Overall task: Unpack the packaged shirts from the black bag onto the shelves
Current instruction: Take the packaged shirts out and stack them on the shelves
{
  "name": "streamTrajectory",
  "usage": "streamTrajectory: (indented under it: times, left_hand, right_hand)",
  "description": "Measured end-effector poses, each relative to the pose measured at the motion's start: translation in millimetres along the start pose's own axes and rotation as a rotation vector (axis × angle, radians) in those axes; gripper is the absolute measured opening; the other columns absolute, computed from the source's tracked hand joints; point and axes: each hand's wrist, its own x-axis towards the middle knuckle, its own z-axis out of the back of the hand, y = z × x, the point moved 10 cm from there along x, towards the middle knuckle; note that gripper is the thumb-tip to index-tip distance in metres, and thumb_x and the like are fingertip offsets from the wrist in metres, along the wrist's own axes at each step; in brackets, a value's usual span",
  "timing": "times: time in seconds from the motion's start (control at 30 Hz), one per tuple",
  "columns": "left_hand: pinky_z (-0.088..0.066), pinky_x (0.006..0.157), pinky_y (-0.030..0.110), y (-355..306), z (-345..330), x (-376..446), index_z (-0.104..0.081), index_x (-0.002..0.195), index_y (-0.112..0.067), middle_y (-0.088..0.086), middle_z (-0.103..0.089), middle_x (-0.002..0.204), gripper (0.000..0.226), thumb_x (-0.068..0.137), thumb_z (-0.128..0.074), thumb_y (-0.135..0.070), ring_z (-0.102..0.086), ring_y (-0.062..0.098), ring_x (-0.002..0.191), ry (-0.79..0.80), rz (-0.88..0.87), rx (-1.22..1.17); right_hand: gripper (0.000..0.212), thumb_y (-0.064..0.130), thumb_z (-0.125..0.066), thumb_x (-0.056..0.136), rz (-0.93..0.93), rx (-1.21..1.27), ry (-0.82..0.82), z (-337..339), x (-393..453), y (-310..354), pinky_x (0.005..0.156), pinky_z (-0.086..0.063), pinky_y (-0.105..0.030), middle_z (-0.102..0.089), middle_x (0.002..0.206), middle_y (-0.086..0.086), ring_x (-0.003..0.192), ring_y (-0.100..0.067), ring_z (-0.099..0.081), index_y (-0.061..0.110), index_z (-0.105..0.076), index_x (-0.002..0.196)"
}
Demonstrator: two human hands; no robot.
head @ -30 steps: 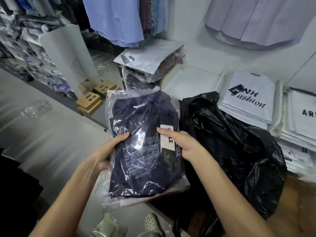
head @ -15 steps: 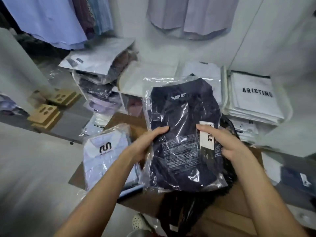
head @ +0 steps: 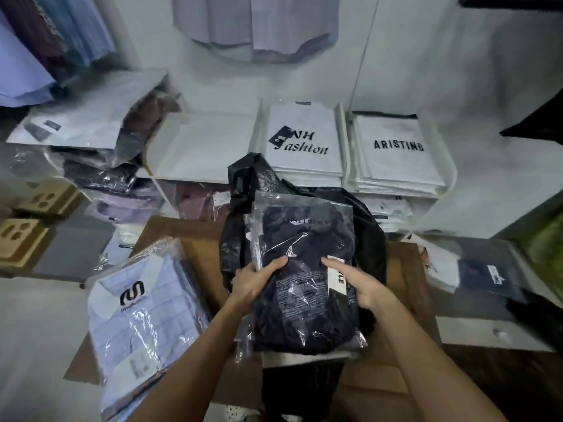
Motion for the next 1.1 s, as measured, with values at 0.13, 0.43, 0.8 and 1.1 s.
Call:
streamTrajectory:
  times: [0.13,0.43,0.8,1.1]
  left_hand:
    - [-0.058,0.094,0.037,-6.6,10.7,2.3,-0.08,0.098,-0.023,-0.01,-0.08,0.093,0.065,0.051,-0.091,-0.067,-0.076,0.013,0.09,-0.005,-0.052,-0.173]
    - [-0.061,0.072,0.03,-75.8,35.9,-53.7,-0.069,0.114,-0.005,0.016,-0.078,0.103,0.053,0.066,-0.088,-0.016,-0.077,0.026,0.088,0.164,-0.219,-0.501]
    - [-0.054,0.073,0.011,28.4,51.7,-49.7,-0.081,0.064,-0.028,-0.01,-0.077,0.082,0.02,0.06,-0.094,-0.013,-0.072,0.002,0.082,0.167,-0.157,-0.031]
    - [-0.051,0.069,0.012,-56.4,69.0,-69.9,-0.067,0.102,-0.011,-0.012,-0.076,0.082,0.046,0.064,-0.09,-0.001,-0.069,0.002,0.077,-0.177,-0.389,-0.237]
  right_hand:
    - [0.032,0.024,-0.081,0.086,0.098,0.03,0.015,-13.9,-5.5,11.1,0.068,-0.06,-0.027,-0.08,0.1,-0.009,0.088,-0.02,-0.078,0.012,-0.075,0.115]
    - [0.044,0.004,-0.093,0.057,0.379,-0.006,0.075,-30.1,-44.9,66.4,0.067,-0.06,-0.028,-0.08,0.092,-0.009,0.081,-0.022,-0.076,0.011,-0.075,0.097]
    - [0.088,-0.011,-0.088,0.047,0.452,-0.241,0.248,-33.6,-59.1,25.4,0.063,-0.06,-0.023,-0.065,0.105,-0.042,0.076,-0.016,-0.075,-0.023,-0.052,0.127]
    - [0.04,-0.02,-0.081,0.064,0.617,-0.397,0.111,-48.1,-59.7,76.0,0.073,-0.054,-0.013,-0.078,0.077,0.012,0.078,0.002,-0.074,0.012,-0.071,0.086]
